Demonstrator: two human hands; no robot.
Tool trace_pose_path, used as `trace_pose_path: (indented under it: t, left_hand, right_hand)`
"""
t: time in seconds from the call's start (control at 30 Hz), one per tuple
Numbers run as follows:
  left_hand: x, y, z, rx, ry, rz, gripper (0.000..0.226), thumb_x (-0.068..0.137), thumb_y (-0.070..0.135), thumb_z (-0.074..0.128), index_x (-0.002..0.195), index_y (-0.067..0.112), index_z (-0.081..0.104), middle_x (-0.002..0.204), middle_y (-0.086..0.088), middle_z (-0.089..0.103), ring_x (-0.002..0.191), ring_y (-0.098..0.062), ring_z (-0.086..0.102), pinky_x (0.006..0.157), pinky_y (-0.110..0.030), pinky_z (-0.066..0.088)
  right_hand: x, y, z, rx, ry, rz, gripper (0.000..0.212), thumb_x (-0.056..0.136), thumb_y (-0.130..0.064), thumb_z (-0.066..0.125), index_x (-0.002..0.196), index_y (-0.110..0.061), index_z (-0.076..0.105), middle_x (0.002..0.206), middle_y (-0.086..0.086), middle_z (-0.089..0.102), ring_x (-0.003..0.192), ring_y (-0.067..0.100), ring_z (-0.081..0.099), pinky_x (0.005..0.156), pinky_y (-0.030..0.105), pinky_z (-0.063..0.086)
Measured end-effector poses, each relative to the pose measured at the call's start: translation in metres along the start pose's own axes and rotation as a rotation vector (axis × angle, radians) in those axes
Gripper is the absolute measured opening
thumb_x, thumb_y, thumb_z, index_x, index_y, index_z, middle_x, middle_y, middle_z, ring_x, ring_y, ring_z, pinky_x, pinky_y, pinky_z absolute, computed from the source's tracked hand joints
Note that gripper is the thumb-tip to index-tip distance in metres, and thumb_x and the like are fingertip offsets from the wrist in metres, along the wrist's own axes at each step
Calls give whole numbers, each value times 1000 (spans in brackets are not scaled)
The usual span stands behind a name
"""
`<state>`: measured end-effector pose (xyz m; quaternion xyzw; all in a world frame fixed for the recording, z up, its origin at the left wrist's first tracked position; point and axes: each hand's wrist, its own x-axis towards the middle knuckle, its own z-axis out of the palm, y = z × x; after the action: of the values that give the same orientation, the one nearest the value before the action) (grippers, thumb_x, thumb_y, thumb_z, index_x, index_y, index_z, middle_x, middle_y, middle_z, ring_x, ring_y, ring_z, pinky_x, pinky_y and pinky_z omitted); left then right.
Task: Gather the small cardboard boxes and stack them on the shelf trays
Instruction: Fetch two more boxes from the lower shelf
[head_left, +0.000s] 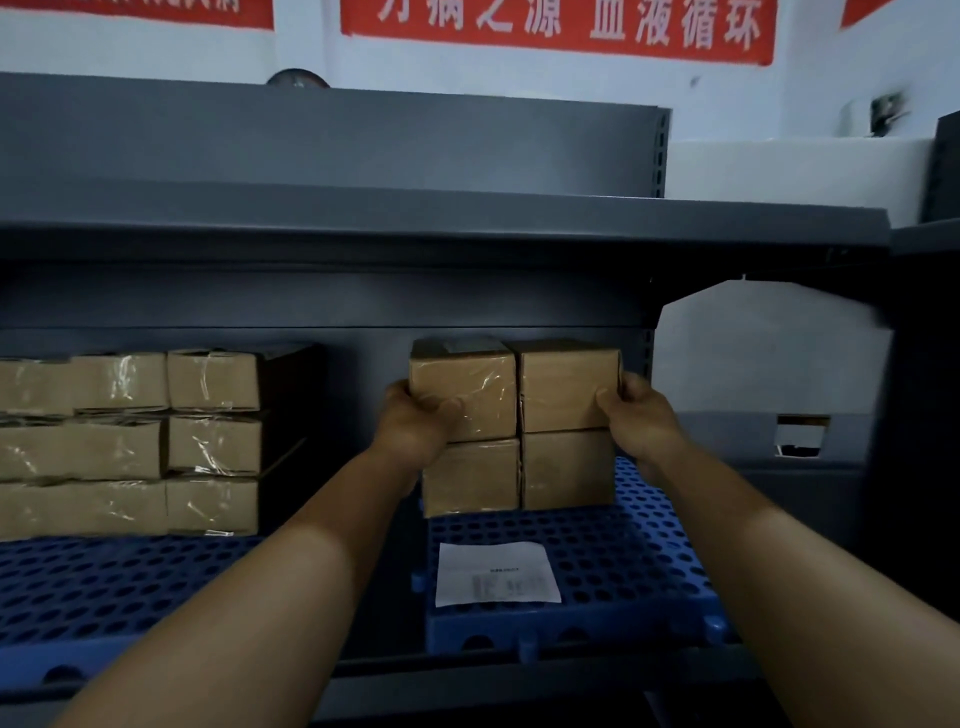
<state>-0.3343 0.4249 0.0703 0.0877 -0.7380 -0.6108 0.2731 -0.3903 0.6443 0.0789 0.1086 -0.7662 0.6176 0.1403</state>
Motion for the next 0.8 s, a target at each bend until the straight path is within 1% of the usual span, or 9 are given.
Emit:
trace_pose_path:
  t: [0.1, 0.2, 0.3, 0.43, 0.5, 0.6, 0.7, 0.73, 0.8]
  left_hand:
    - [4, -5, 3, 10, 8, 16, 47, 80, 25, 66, 123, 10, 54, 113, -9, 65, 98, -23, 64, 78, -33, 53]
    - [3, -6, 7, 14, 25, 16, 41, 83, 26, 64, 121, 12, 55, 111, -7, 66, 99, -23, 64, 83, -36, 53]
    - [2, -6, 10, 39, 46, 25, 39, 85, 26, 62, 121, 13, 55, 112, -6, 65, 100, -24, 62, 87, -39, 52]
    - [3, -7, 11, 65, 46, 14, 42, 84, 27, 61, 122, 12, 55, 113, -8, 65, 101, -25, 63, 91, -45, 52]
    - [6, -8, 11, 80, 50, -15, 46, 83, 31, 61, 122, 10, 53, 113, -9, 65, 101, -26, 63, 91, -46, 52]
    - [9, -10, 10, 77, 47, -45, 47, 83, 33, 61, 121, 8, 53, 113, -11, 64, 100, -27, 63, 89, -45, 53]
    - [6, -8, 12, 79, 46, -56, 49, 83, 32, 62, 125, 8, 51, 116, -11, 63, 102, -27, 62, 88, -44, 53]
    - [4, -7, 13, 84, 45, -58, 55, 83, 33, 63, 129, 7, 47, 120, -11, 62, 105, -28, 61, 91, -45, 52]
    - [-3, -2, 14, 104, 61, -69, 72, 84, 34, 65, 140, 5, 29, 130, -12, 53, 116, -30, 54, 98, -46, 47]
  right_hand:
    - [4, 4, 1, -2, -10, -14, 37, 99, -20, 45, 136, -16, 46, 130, 6, 55, 102, 16, 49, 97, 31, 43]
    - [6, 7, 1, -11, -15, -17, 40, 99, -19, 44, 139, -17, 42, 130, 6, 54, 103, 17, 50, 94, 29, 43]
    - [7, 10, 1, -20, -21, -19, 43, 100, -19, 43, 143, -19, 39, 134, 6, 52, 109, 19, 51, 97, 30, 43]
    - [6, 11, 4, -9, -41, -23, 46, 100, -18, 43, 145, -20, 35, 135, 5, 52, 105, 17, 50, 92, 29, 44]
    - [4, 11, 5, -24, -48, -33, 49, 100, -19, 43, 147, -21, 30, 137, 5, 50, 104, 15, 49, 88, 27, 43]
    - [2, 12, 7, -39, -51, -47, 52, 100, -20, 42, 149, -23, 26, 138, 4, 49, 104, 13, 47, 87, 25, 39]
    - [2, 13, 8, -25, -48, -37, 56, 99, -22, 45, 149, -25, 23, 140, 4, 47, 115, 18, 48, 93, 27, 39]
    - [2, 13, 8, -24, -43, -26, 58, 98, -24, 47, 150, -24, 21, 142, 4, 45, 121, 20, 47, 97, 29, 39]
    - [-2, 13, 8, -15, -35, -1, 65, 97, -30, 49, 151, -21, 15, 150, 4, 37, 132, 22, 41, 107, 33, 36]
